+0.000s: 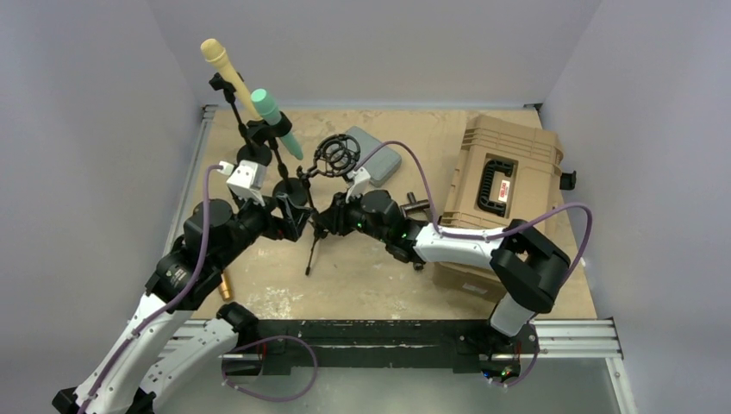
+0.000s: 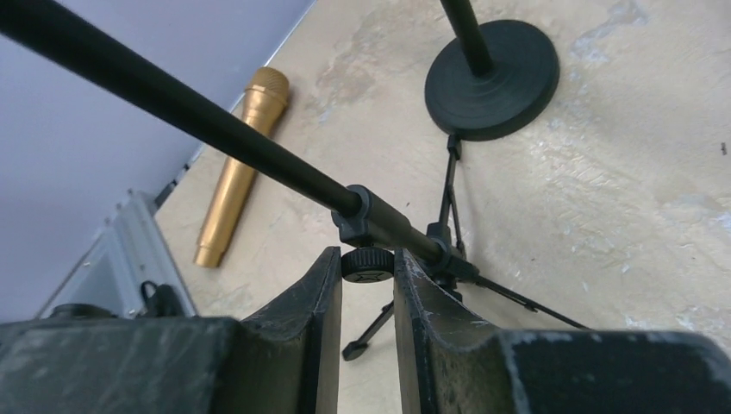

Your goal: Remove the microphone from the stand

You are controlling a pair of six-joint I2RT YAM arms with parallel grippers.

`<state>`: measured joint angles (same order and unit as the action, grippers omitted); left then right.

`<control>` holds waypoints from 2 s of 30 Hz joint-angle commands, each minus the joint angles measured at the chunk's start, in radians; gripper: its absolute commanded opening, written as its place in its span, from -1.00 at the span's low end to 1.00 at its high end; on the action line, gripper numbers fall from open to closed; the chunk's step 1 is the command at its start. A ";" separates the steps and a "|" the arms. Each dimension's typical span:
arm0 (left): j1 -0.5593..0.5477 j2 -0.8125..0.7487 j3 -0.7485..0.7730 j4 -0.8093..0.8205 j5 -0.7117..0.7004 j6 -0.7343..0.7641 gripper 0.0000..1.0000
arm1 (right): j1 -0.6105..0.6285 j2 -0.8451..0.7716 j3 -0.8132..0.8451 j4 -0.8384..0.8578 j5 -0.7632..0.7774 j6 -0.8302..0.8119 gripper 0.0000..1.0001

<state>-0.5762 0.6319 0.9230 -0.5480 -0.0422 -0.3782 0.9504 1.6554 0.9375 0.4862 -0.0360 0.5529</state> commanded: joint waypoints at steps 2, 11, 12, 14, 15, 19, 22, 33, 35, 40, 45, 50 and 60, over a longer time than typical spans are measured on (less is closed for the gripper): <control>0.003 -0.024 -0.011 0.015 -0.036 0.022 0.72 | 0.079 -0.014 -0.070 -0.006 0.341 -0.180 -1.00; 0.003 0.016 0.020 0.003 -0.027 0.022 0.71 | 0.115 0.007 -0.058 -0.038 0.525 -0.360 -1.00; 0.003 0.038 0.036 -0.012 -0.025 0.022 0.70 | 0.116 0.003 -0.063 -0.028 0.517 -0.379 -1.00; 0.004 0.080 0.072 -0.034 -0.035 0.022 0.68 | 0.123 0.004 -0.065 -0.023 0.533 -0.417 -1.00; 0.006 0.098 0.088 -0.049 -0.046 0.017 0.67 | 0.130 0.008 -0.063 -0.018 0.560 -0.441 -1.00; 0.054 0.143 0.133 -0.045 0.010 -0.020 0.65 | 0.152 0.019 -0.054 -0.006 0.649 -0.564 -1.00; 0.121 0.154 0.135 -0.003 0.124 -0.068 0.63 | 0.178 0.026 -0.054 0.022 0.705 -0.664 -1.00; 0.144 0.116 0.115 0.013 0.186 -0.090 0.62 | 0.182 -0.037 -0.089 0.028 0.586 -0.624 -1.00; 0.144 0.107 0.106 0.012 0.183 -0.095 0.62 | 0.183 -0.033 -0.095 0.038 0.580 -0.626 -0.99; 0.144 0.098 0.106 0.004 0.181 -0.095 0.63 | 0.183 -0.027 -0.090 0.025 0.577 -0.626 -0.68; 0.145 0.105 0.118 0.003 0.186 -0.095 0.66 | 0.182 -0.094 -0.118 0.000 0.546 -0.582 -0.24; 0.145 0.123 0.140 0.009 0.202 -0.094 0.70 | 0.182 -0.225 -0.177 -0.035 0.536 -0.523 0.03; 0.155 0.214 0.233 -0.013 0.261 -0.096 0.66 | 0.146 -0.412 -0.169 -0.167 0.281 -0.381 0.08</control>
<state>-0.4374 0.8093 1.0775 -0.5835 0.1638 -0.4614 1.1236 1.2633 0.7349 0.3946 0.3923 0.0666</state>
